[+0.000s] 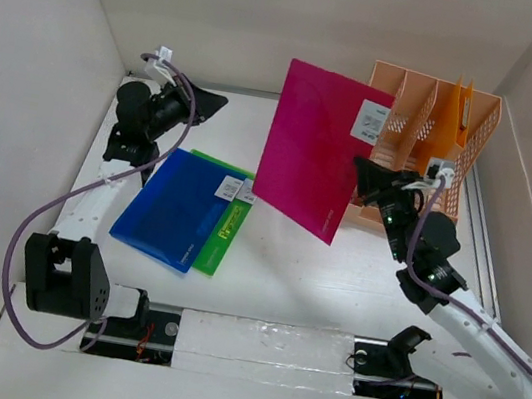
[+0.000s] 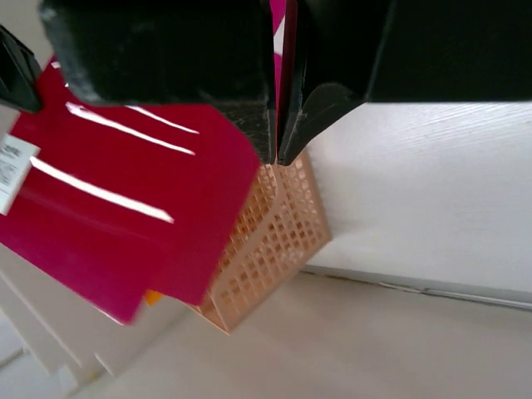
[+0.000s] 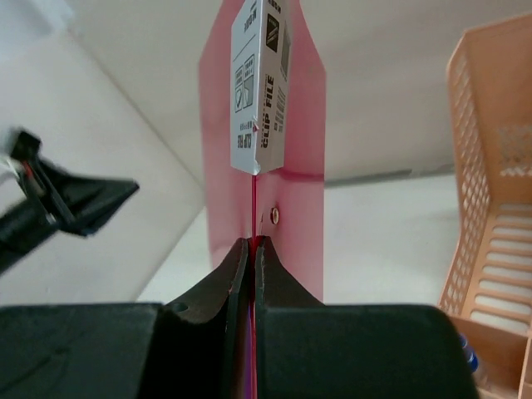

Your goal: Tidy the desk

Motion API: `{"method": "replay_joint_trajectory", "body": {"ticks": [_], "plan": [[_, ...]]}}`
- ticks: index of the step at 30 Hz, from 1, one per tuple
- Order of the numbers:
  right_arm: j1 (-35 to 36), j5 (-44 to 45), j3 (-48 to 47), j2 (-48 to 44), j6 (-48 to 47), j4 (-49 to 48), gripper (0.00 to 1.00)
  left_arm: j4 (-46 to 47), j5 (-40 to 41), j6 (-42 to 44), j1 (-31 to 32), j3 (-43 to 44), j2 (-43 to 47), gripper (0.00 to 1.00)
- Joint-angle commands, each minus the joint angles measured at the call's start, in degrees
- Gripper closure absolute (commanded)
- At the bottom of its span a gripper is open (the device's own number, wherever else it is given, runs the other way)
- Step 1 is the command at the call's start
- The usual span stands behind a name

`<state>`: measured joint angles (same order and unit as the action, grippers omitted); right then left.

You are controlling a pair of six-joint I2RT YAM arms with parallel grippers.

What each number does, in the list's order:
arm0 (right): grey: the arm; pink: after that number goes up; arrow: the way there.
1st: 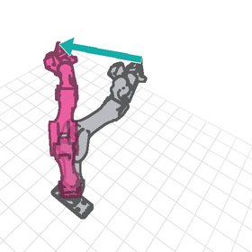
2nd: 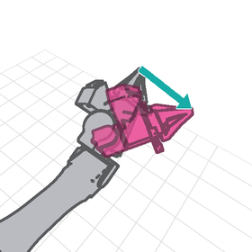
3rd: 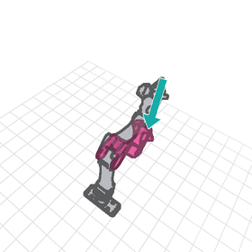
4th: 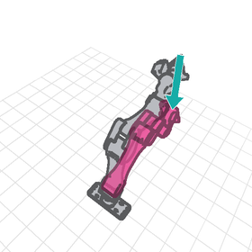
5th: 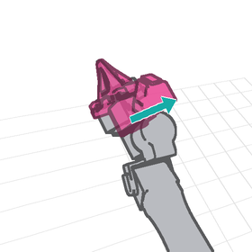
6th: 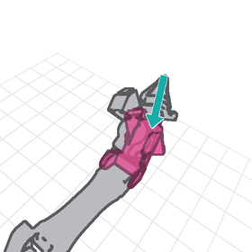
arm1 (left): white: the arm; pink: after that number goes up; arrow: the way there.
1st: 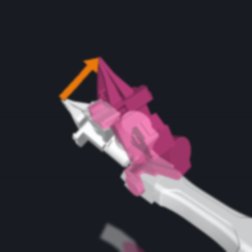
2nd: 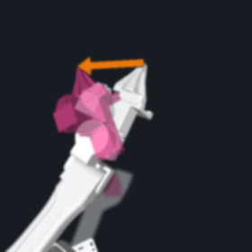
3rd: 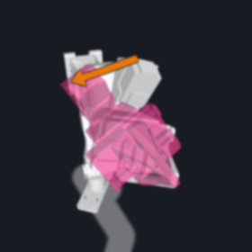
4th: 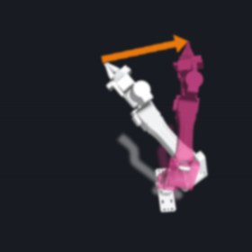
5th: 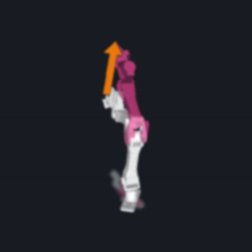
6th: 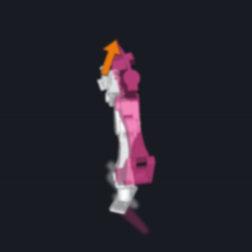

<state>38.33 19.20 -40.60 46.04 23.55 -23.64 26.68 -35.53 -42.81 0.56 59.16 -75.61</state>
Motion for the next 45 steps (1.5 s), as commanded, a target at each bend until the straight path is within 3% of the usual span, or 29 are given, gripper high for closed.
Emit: {"method": "replay_joint_trajectory", "body": {"ticks": [1,3,9,17,26,32,39,45], "plan": [[0.1,-6.6,-5.4,2.6,-0.2,1.9,1.00,-1.9,1.1,8.6,3.8,3.6,3.9,0.98],[1.6,-3.7,-7.7,2.5,-2.0,3.0,1.00,-0.7,4.8,10.3,3.8,2.5,6.4,0.98],[2.1,6.5,-13.9,-0.3,-11.6,8.5,1.00,1.3,2.8,11.9,3.8,0.8,12.4,0.93],[2.1,20.3,-17.8,2.7,-20.5,9.1,1.00,3.3,-0.7,7.7,3.8,0.5,10.7,0.92],[-6.9,7.8,-18.5,9.5,-21.4,-0.7,1.00,3.4,-1.3,7.2,3.8,0.1,10.8,0.92],[-12.3,5.2,-16.8,12.8,-21.2,-6.8,1.00,3.3,-1.5,6.9,3.8,0.3,10.1,0.92],[-22.6,-6.0,-11.2,15.6,-11.9,-16.0,1.00,3.6,-1.6,6.6,3.8,-0.2,10.0,0.92],[-25.3,-9.6,-6.6,16.4,-3.9,-24.5,1.00,3.1,-1.5,7.0,3.8,0.1,9.3,0.92]]}}
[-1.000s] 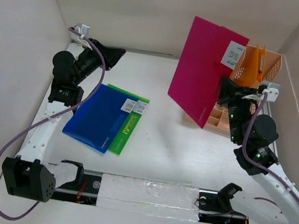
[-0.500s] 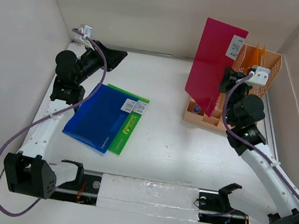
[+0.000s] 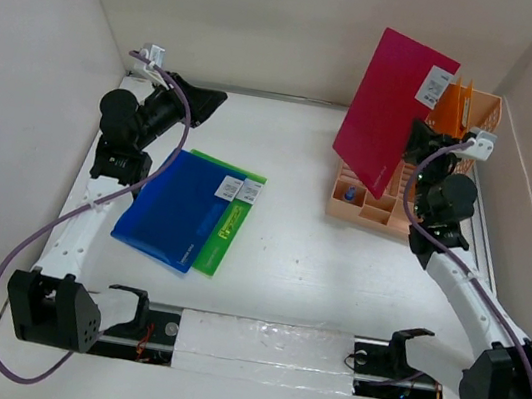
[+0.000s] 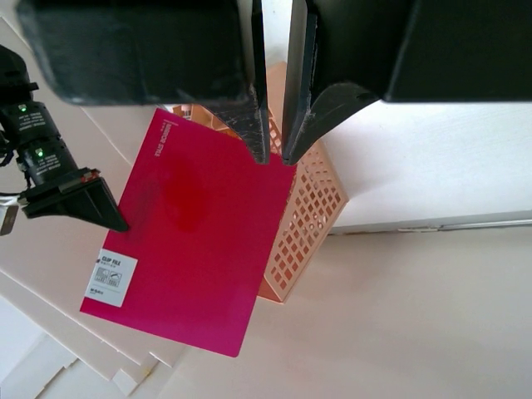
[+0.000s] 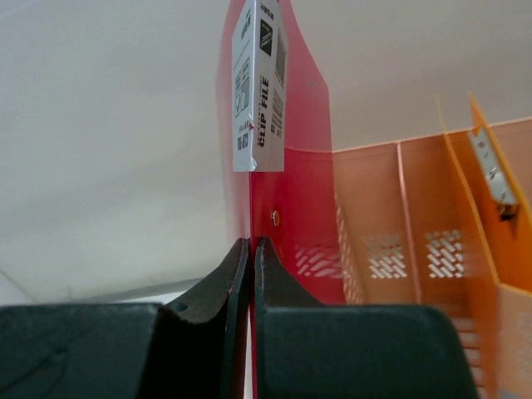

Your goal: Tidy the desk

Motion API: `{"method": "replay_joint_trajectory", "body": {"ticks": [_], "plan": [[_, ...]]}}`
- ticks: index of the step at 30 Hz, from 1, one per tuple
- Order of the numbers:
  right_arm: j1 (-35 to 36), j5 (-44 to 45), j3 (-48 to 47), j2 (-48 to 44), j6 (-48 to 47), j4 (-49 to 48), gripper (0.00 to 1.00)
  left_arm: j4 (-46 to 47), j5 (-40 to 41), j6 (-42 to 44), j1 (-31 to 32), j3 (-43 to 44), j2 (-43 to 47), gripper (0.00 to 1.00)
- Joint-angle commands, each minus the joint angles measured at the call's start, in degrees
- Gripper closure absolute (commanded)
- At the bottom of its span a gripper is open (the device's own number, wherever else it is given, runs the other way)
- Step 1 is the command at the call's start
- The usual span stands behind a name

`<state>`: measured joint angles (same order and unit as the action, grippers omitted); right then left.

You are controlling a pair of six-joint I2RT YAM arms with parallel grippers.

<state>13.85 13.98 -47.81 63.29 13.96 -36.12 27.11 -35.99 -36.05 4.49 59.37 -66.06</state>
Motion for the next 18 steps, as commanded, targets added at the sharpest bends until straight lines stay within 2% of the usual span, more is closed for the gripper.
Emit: {"method": "replay_joint_trajectory", "body": {"ticks": [1,5,9,14,18], "plan": [[-0.8,-4.3,1.0,-0.7,5.9,-12.8,1.00,2.5,-1.0,0.4,-0.1,0.0,-0.3,0.92],[-1.4,0.6,4.8,-3.1,5.6,-13.3,1.00,2.5,-0.8,0.4,-0.1,0.0,-0.3,0.92],[-4.4,-0.3,8.2,-5.6,8.2,-12.6,1.00,2.5,-1.4,0.0,-0.1,0.0,-0.9,0.92],[-5.6,6.6,11.9,-8.3,10.4,-12.4,1.00,2.9,-1.2,-0.3,-0.1,-0.3,-0.8,0.92],[-6.1,10.9,13.6,-12.6,11.1,-8.7,1.00,3.3,-1.6,-0.5,-0.1,-0.1,-1.3,0.92]]}}
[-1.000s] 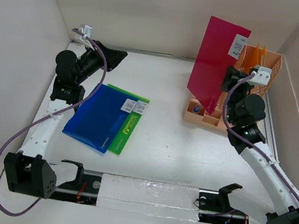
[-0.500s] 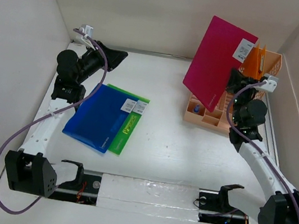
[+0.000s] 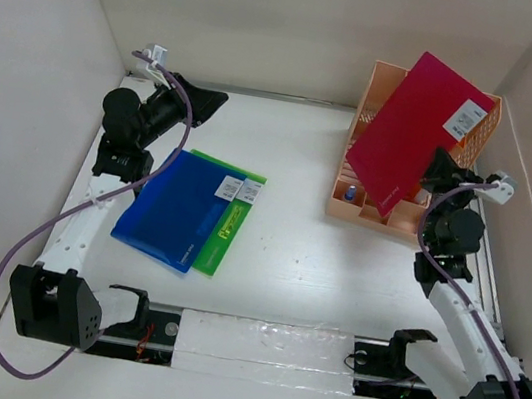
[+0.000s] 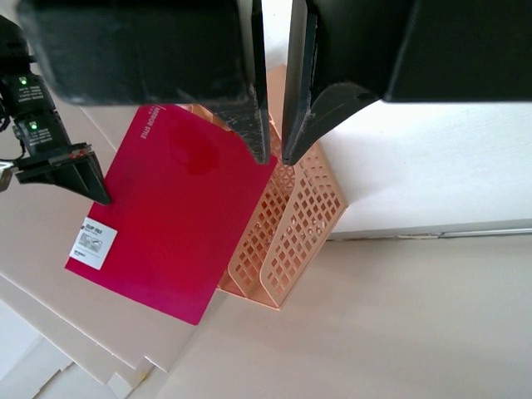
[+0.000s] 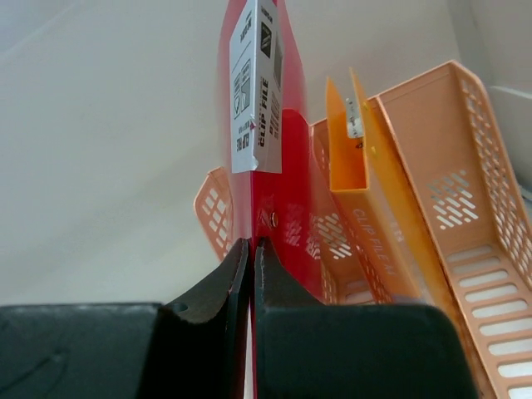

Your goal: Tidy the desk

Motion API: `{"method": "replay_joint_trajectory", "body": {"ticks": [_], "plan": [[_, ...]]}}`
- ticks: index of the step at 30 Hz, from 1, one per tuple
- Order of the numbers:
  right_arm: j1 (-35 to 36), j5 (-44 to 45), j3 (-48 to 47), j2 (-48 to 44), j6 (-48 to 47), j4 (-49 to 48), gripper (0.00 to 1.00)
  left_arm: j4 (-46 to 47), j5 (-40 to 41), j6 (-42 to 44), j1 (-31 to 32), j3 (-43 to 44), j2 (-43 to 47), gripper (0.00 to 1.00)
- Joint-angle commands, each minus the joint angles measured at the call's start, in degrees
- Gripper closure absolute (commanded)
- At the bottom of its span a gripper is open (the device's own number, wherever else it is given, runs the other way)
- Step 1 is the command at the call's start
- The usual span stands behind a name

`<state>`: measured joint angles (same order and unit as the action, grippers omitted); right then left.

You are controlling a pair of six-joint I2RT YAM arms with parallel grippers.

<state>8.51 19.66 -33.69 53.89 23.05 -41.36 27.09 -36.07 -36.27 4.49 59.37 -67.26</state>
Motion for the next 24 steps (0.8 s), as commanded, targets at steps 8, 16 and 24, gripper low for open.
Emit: {"method": "replay_joint_trajectory", "body": {"ticks": [8,16,24], "plan": [[-1.9,11.3,-0.2,-3.4,3.3,-0.6,1.00,3.8,-1.9,-0.9,-0.1,-0.4,0.1,0.92],[-1.9,15.3,0.6,-2.6,2.9,-0.4,1.00,3.8,-2.4,-1.2,-0.1,-0.2,-0.5,0.92],[-1.1,16.6,-0.8,-0.7,-3.8,-2.4,1.00,4.1,-2.8,-1.3,-0.1,-0.3,-0.5,0.92]]}}
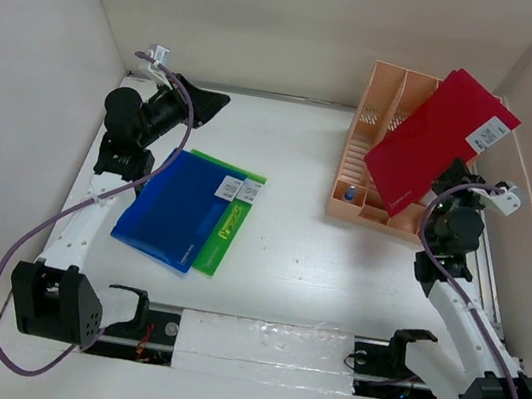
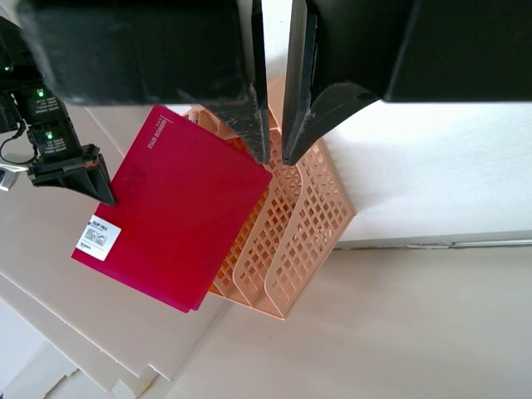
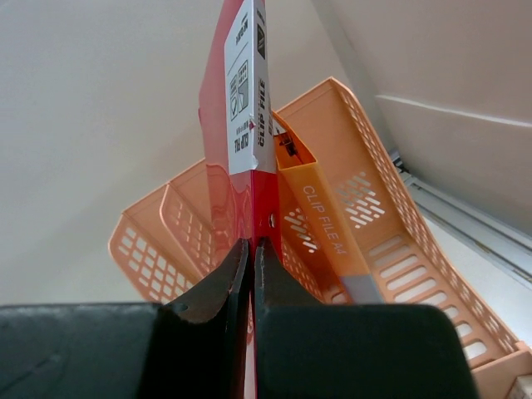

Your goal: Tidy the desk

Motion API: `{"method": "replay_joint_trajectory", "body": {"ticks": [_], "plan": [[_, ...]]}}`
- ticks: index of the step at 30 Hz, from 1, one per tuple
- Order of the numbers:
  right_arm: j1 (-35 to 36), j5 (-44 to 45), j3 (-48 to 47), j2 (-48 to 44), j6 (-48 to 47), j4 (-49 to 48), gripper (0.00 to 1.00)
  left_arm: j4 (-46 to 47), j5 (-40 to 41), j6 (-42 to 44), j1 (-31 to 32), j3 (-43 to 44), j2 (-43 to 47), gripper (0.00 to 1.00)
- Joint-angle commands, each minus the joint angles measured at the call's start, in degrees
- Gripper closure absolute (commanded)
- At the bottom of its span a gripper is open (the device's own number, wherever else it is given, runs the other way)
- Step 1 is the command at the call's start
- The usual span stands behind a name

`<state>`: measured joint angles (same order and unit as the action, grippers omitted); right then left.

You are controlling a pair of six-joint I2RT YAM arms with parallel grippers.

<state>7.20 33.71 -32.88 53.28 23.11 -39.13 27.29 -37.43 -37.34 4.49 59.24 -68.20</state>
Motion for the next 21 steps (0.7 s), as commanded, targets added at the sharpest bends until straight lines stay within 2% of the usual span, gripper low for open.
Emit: {"method": "replay_joint_trajectory", "body": {"ticks": [1,7,11,12,13,14,15,17,18,19,21], "plan": [[0.8,2.4,-1.7,0.1,-4.5,-4.7,1.00,4.1,-1.6,-0.4,-0.1,-0.1,0.4,0.92],[3.1,0.9,-3.2,4.6,-4.6,-2.4,1.00,4.1,-1.5,-0.5,-0.1,-0.4,0.8,0.92],[5.4,5.6,-3.3,6.4,-3.9,1.2,1.00,4.1,-1.6,-0.5,-0.1,-0.2,0.8,0.92],[5.4,5.3,-3.4,6.4,-2.7,1.9,0.96,4.2,-1.7,-0.6,-0.1,-0.2,0.5,0.92],[5.4,5.1,-3.6,6.3,-1.8,2.9,0.83,4.2,-1.8,-0.7,-0.1,-0.3,0.4,0.92],[5.4,4.2,-3.7,6.2,-1.3,4.0,0.75,4.2,-1.9,-0.8,-0.1,-0.4,0.4,0.92],[5.4,2.8,-3.7,5.6,-1.1,4.2,0.61,4.3,-1.6,-0.8,-0.1,-0.5,0.8,0.92],[4.7,1.2,-4.3,5.3,-0.6,4.6,0.52,4.2,-1.5,-0.8,-0.1,-0.4,0.8,0.92],[1.9,-3.4,-5.3,5.7,0.6,6.2,0.50,4.1,-1.5,-0.6,-0.1,-0.3,0.8,0.92],[1.9,-3.5,-5.3,5.7,1.1,6.2,0.50,4.1,-1.5,-0.6,-0.1,-0.4,0.8,0.92],[0.5,-9.6,-8.1,6.8,1.1,9.1,0.48,4.2,-1.6,-0.6,-0.1,-0.5,1.0,0.92]]}}
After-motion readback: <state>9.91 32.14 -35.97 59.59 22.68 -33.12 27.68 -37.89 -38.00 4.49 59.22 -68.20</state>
